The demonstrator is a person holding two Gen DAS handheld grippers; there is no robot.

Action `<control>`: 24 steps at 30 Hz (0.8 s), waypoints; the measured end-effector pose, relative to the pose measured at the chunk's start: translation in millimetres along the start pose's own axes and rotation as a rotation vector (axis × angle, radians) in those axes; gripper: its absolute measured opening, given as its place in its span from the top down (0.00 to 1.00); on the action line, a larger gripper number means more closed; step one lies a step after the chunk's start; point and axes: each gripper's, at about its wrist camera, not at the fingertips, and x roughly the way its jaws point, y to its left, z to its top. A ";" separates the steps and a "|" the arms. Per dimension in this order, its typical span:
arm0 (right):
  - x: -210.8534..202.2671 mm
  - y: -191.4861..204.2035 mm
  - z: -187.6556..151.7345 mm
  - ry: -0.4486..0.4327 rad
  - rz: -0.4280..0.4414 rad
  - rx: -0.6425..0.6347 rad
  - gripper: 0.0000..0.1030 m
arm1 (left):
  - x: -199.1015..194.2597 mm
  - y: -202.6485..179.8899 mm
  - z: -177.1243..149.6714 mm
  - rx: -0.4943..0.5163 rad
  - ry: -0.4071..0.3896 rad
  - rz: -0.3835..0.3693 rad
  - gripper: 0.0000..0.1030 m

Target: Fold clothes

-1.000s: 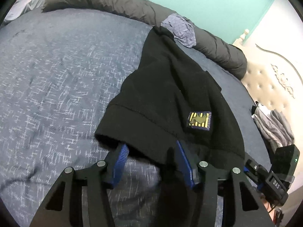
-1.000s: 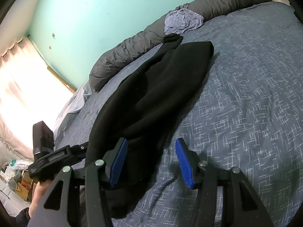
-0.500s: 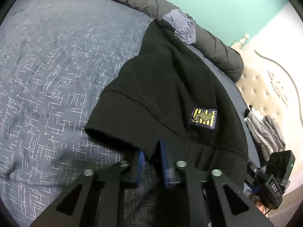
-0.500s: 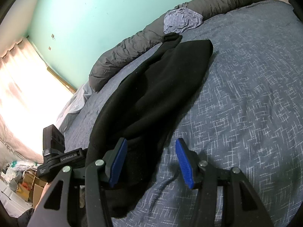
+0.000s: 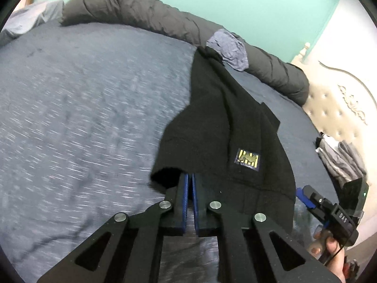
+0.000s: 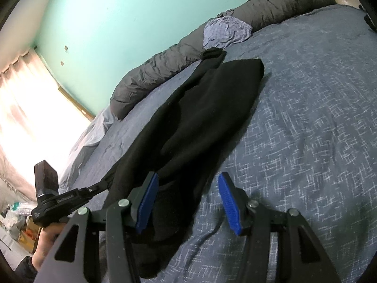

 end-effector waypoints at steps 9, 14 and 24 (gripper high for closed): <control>-5.8 9.3 2.6 -0.030 0.016 -0.011 0.48 | -38.6 26.5 21.1 0.028 -0.002 0.127 1.00; -8.8 7.2 5.2 -0.047 0.017 0.004 0.48 | -44.4 26.3 21.8 -0.012 0.031 0.082 1.00; -11.7 -3.9 10.4 -0.061 0.020 0.042 0.47 | 15.5 -22.7 -2.5 -0.014 0.150 0.004 0.67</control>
